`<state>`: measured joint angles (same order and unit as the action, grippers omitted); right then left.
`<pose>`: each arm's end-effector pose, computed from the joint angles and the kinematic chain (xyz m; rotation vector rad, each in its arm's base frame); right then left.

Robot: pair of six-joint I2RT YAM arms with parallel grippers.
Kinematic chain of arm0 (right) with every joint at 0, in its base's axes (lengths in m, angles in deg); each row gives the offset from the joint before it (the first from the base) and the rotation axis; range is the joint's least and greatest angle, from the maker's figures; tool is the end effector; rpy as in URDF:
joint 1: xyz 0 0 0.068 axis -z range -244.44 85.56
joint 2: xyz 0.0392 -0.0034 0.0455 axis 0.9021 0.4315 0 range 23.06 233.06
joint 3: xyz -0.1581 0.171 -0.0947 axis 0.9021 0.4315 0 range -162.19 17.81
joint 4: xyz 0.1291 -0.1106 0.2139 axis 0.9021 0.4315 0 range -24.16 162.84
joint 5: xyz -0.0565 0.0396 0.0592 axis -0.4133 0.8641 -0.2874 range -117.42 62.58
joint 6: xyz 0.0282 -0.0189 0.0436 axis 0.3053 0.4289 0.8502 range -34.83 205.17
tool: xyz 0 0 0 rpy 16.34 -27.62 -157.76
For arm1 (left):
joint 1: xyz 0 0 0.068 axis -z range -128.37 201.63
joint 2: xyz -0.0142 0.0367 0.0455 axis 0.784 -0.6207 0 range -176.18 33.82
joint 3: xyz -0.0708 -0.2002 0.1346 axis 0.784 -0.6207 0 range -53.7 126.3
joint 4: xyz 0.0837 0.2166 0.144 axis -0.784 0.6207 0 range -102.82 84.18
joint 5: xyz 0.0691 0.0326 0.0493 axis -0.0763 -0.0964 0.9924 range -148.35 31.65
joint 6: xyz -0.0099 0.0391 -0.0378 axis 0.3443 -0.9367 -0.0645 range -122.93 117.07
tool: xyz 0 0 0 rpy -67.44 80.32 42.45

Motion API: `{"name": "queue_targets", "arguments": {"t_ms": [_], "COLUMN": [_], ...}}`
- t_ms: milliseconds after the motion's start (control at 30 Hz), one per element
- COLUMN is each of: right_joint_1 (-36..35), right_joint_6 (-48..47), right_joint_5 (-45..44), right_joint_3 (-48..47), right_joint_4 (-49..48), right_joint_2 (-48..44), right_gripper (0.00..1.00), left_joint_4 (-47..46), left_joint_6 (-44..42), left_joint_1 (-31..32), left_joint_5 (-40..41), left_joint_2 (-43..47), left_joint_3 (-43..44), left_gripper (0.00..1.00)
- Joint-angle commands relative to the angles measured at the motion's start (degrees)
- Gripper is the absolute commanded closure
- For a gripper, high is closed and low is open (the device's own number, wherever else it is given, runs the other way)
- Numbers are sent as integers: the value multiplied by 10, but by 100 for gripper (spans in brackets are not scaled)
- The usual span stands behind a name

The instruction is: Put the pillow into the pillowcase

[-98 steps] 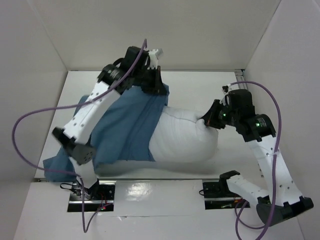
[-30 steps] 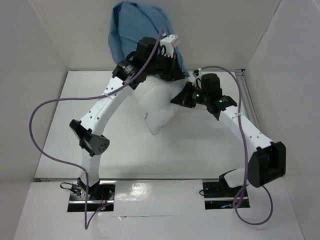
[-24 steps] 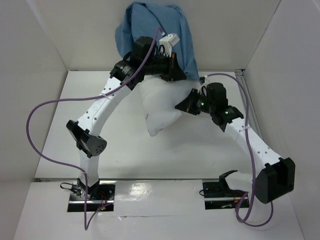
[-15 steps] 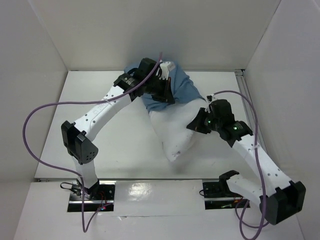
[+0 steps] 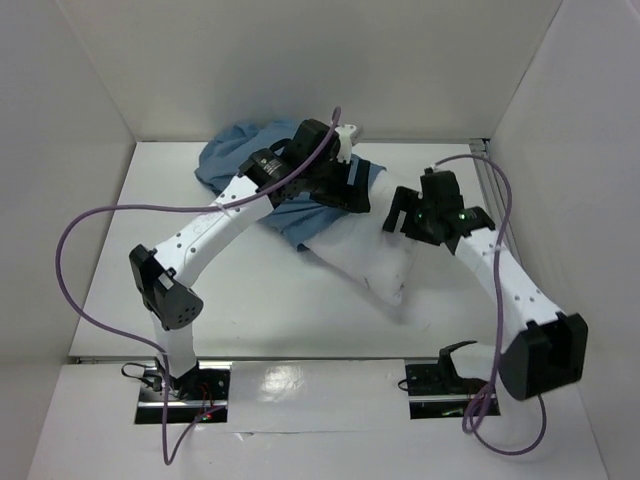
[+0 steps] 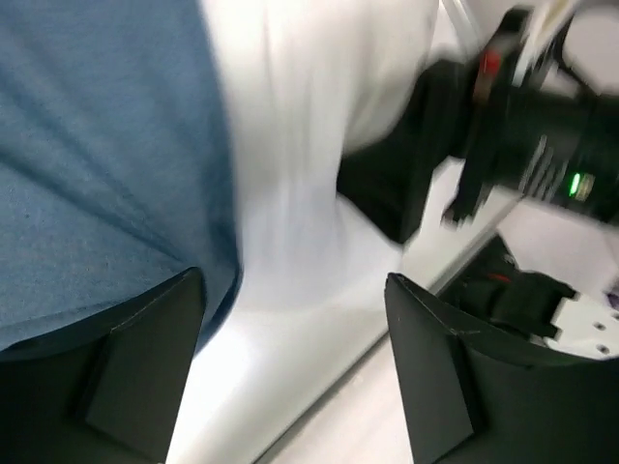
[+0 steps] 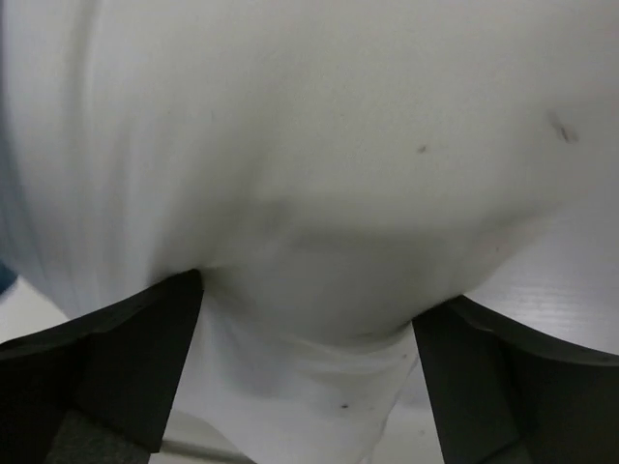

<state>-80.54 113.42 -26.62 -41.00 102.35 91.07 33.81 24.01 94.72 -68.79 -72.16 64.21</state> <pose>0.2604 0.0756 0.2759 0.2472 2.3904 0.3847 0.3002 -0.2900 0.3947 0.4329 2.2663 -0.8652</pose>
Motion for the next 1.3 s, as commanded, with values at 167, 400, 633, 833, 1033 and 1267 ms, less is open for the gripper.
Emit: {"name": "queue_targets", "arguments": {"t_ms": [167, 400, 633, 833, 1033, 1267], "right_joint_1": [95, 116, 121, 121, 121, 127], "right_joint_6": [-6, -6, -24, -29, -29, -49], "right_joint_5": [45, 108, 140, 154, 187, 251], "right_joint_3": [-70, -44, -2, 17, 28, 50], "right_joint_4": [-22, 0, 5, 10, 10, 28], "right_joint_2": [-1, -67, -78, -78, -83, -83], "right_gripper": [0, 0, 0, 0, 0, 0], "left_joint_4": [-35, -167, -338, -455, -484, -513], "left_joint_6": [39, 108, 147, 162, 162, 176], "left_joint_1": [17, -5, -11, -22, -44, -71], "left_joint_5": [288, 279, 256, 279, 284, 306], "left_joint_2": [170, 335, 296, 207, 103, 77], "left_joint_3": [-197, -532, -683, -717, -676, -687], "left_gripper": [26, 22, 5, 3, 9, 38]}}
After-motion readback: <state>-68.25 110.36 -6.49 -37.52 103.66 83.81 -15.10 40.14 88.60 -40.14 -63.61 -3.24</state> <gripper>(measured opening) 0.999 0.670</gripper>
